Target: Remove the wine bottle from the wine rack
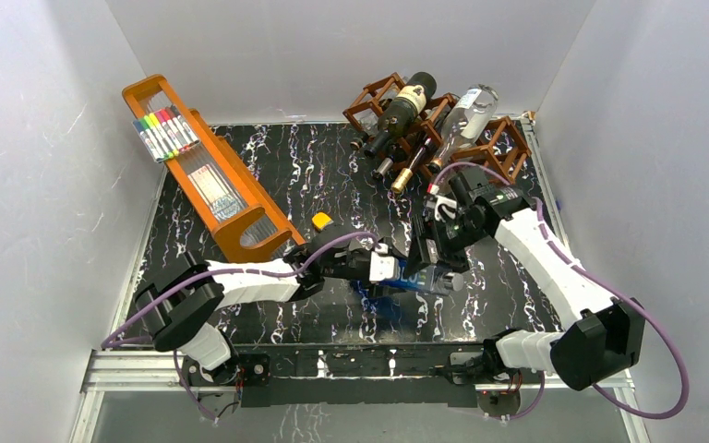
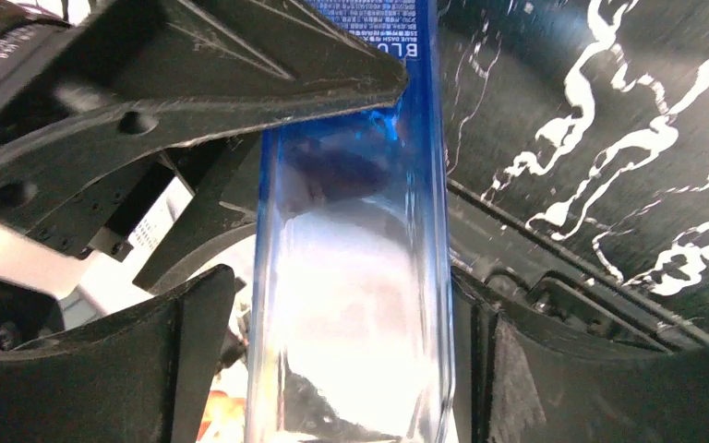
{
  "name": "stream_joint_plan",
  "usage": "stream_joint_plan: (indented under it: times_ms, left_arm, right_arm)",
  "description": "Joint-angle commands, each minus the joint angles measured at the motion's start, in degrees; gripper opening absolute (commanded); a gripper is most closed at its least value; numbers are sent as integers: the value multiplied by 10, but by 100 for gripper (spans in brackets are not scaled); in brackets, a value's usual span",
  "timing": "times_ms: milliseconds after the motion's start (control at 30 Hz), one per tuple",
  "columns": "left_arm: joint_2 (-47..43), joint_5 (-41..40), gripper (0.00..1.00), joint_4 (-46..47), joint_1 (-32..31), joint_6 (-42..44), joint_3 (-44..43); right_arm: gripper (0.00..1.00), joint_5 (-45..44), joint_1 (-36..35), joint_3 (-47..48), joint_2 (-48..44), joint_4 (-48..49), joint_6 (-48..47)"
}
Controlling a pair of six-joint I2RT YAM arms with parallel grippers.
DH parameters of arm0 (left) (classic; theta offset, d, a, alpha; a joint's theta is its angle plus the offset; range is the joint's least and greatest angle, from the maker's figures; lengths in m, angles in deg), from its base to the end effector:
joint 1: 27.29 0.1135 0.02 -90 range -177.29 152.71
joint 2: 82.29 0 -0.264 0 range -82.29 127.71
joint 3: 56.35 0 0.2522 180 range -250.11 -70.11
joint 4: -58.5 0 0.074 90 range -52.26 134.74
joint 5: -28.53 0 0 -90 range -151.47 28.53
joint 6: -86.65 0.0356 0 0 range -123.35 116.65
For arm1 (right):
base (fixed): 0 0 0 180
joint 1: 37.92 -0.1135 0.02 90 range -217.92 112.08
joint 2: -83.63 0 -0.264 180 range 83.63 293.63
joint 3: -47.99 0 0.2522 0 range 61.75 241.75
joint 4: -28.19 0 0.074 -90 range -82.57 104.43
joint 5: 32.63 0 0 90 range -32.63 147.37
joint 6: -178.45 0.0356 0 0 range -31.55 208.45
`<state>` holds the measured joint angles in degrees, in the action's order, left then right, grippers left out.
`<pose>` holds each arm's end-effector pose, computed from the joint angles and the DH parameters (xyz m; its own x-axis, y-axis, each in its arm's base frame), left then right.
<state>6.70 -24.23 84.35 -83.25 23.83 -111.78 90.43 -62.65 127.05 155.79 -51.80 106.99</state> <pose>0.1652 -0.2830 0.2243 0.3879 0.0755 -0.9186 0.9198 -0.0964 0.3804 0.1914 0.1095 0.2958 -0.9812 -0.1585 -0.1098 -0.1927 0.7861 0.5873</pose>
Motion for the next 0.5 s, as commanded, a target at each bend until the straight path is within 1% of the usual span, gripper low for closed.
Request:
stream_joint_plan:
  times_ms: [0,133,333,467]
  left_arm:
    - [-34,-30,1,42,9,-51,23]
    - [-42,-32,0,62,8,-67,41]
    - [-56,-47,0,72,8,-77,51]
    - [-63,-57,0,83,8,-93,52]
  right_arm:
    - [92,-49,5,60,-25,45,14]
    - [98,-81,5,81,-31,43,19]
    - [98,-160,6,130,-35,40,34]
    - [98,-250,8,178,-44,49,55]
